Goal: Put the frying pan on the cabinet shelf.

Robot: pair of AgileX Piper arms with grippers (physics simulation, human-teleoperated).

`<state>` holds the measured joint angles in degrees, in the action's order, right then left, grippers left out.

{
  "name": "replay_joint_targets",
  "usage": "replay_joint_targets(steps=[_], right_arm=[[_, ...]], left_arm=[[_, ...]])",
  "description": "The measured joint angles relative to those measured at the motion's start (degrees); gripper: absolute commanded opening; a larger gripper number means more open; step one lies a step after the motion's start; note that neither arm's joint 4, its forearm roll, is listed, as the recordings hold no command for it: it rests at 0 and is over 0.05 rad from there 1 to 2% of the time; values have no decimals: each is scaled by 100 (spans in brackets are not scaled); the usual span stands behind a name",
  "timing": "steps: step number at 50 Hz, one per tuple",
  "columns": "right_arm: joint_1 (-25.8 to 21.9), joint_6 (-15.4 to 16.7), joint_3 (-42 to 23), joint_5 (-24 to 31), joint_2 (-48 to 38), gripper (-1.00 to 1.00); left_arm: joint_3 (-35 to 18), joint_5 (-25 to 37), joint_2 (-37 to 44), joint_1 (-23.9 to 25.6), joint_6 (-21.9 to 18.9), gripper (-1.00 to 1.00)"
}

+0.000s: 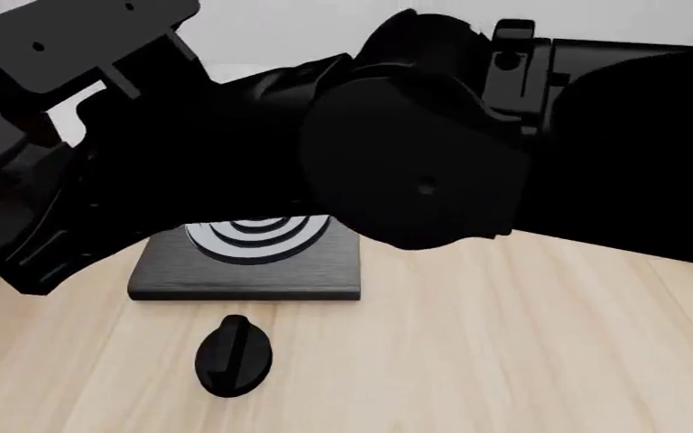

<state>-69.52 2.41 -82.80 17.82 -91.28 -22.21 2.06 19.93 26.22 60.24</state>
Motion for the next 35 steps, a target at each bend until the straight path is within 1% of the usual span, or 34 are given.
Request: replay_joint_targets(steps=[6, 7, 23, 24, 35], right_arm=[[-11, -55, 30, -22, 5, -100], [-13, -62, 33, -25, 6, -100], [-50, 4, 37, -80, 2, -100], [-52, 8, 38, -82, 5, 100], [-112, 51, 120, -108, 347, 100]], left_arm=[[21, -21, -13, -15, 23, 100], [24, -24, -17, -18, 28, -100], [41, -38, -84, -67, 117, -100], [39, -37, -88, -72, 117, -100], [44, 93, -100, -165, 101, -100]])
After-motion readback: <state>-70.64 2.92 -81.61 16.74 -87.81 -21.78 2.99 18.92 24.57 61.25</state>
